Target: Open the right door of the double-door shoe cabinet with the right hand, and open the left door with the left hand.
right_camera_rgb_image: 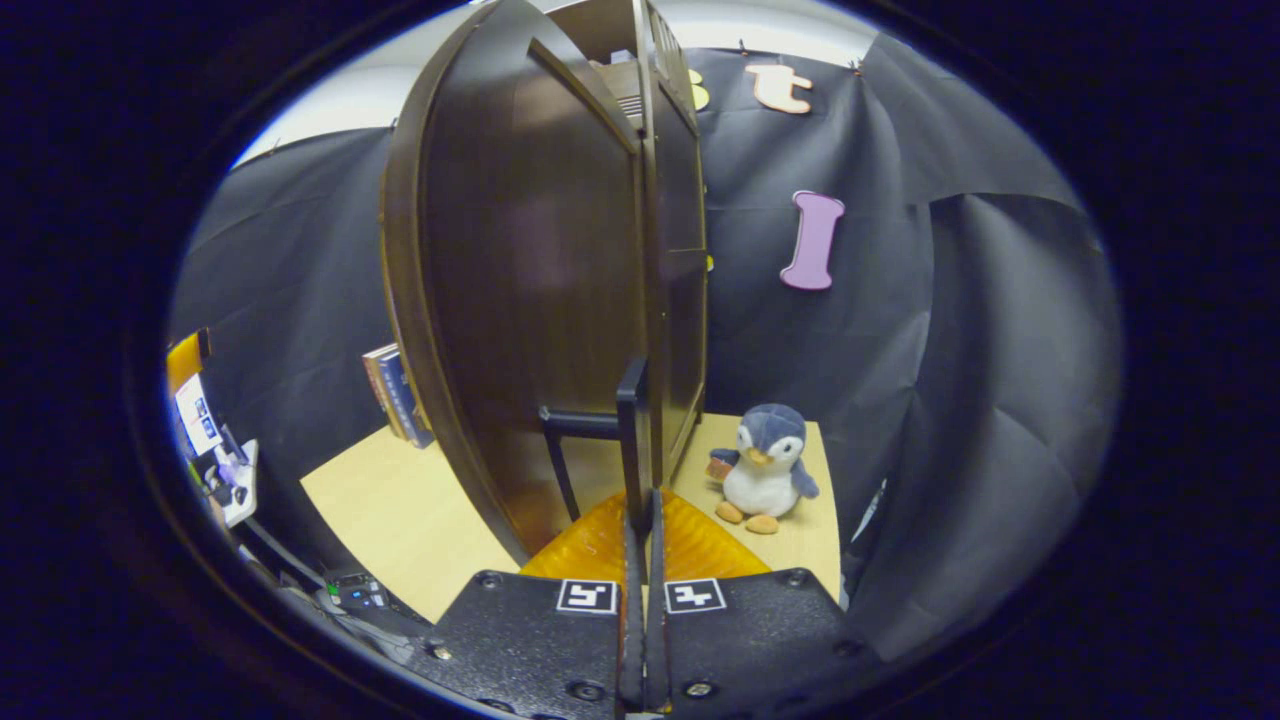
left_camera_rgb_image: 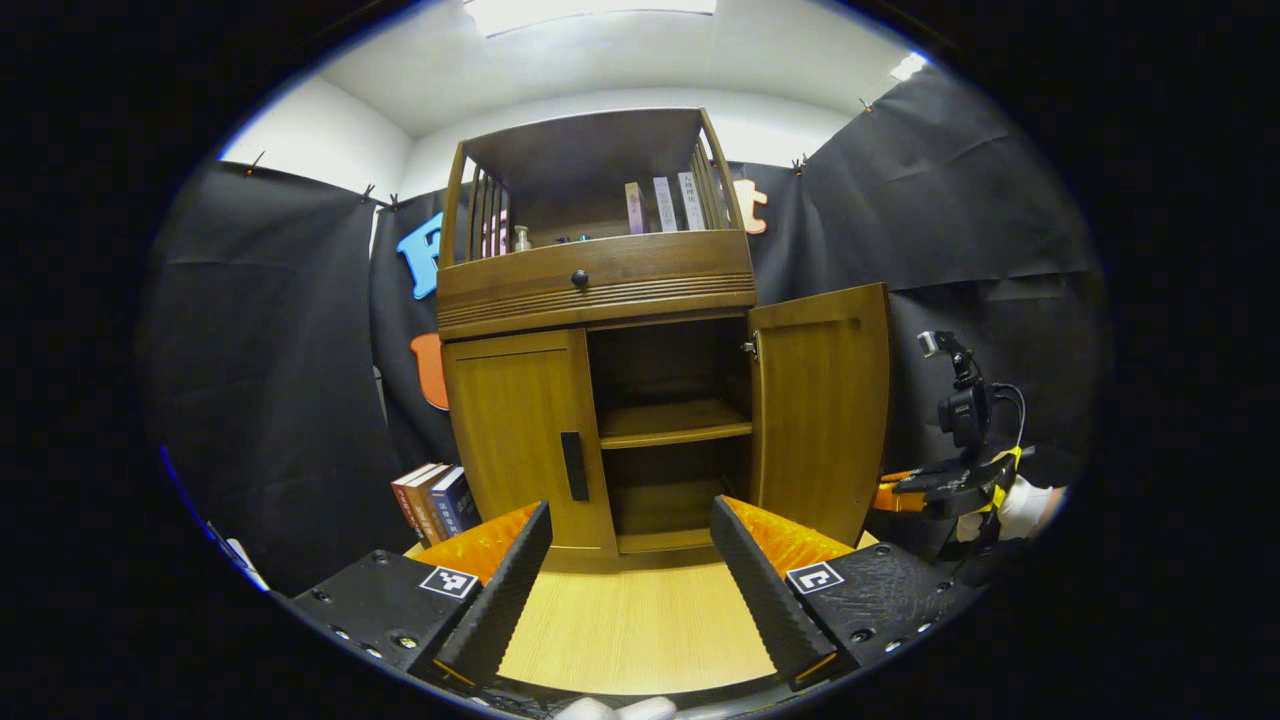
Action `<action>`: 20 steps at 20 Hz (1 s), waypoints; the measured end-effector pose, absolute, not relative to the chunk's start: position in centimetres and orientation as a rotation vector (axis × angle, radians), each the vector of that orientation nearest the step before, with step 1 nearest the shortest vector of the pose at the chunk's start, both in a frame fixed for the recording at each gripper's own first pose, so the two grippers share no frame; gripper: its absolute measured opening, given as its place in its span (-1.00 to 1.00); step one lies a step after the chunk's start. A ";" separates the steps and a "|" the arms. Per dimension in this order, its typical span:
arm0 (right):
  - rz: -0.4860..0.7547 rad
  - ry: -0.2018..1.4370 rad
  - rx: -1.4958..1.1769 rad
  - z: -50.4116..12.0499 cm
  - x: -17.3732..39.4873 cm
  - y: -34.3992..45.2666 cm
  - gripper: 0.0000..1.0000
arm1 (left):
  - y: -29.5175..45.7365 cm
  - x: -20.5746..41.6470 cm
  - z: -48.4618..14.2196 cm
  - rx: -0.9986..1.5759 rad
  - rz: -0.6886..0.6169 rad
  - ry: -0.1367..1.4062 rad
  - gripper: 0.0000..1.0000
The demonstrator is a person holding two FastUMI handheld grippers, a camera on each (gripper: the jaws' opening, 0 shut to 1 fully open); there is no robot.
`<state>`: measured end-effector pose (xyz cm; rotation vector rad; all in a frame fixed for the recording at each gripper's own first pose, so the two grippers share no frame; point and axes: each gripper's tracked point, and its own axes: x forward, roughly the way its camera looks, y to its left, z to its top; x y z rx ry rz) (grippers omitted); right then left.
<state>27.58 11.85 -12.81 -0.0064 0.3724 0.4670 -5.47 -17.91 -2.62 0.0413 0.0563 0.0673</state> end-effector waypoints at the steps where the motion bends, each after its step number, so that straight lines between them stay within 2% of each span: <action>1: 0.491 0.374 -0.004 -12.8 27.4 12.0 -0.90 | -18.1 -5.9 -2.3 0.047 0.084 0.058 0.92; 2: 0.513 0.379 0.003 -12.8 27.2 12.0 -0.88 | -18.2 -6.5 -2.1 0.053 0.099 0.060 1.00; 3: 0.526 0.375 0.014 -12.6 26.9 12.0 -0.80 | -18.3 -6.8 -1.9 0.057 0.109 0.062 0.92; 6: 0.527 0.357 0.008 -12.4 25.9 10.9 -0.65 | -18.5 -7.1 -1.6 0.053 0.119 0.074 0.92; 7: 0.519 0.345 -0.001 -12.0 25.5 10.2 -0.29 | -18.4 -7.1 -1.6 0.050 0.123 0.080 0.91; 9: 0.497 0.303 -0.003 -10.0 24.3 8.5 0.04 | -17.8 -7.0 -1.4 0.055 0.135 0.084 0.92; 10: 0.498 0.278 0.007 -8.8 23.4 8.5 0.01 | -17.4 -6.9 -1.4 0.059 0.142 0.088 0.92; 13: 0.463 0.218 0.002 -5.7 21.1 7.5 0.86 | -16.0 -6.6 -1.3 0.063 0.159 0.097 0.92; 20: 0.330 0.206 0.049 -2.8 18.0 11.1 0.89 | -11.7 -4.4 -1.4 0.070 0.145 0.080 0.92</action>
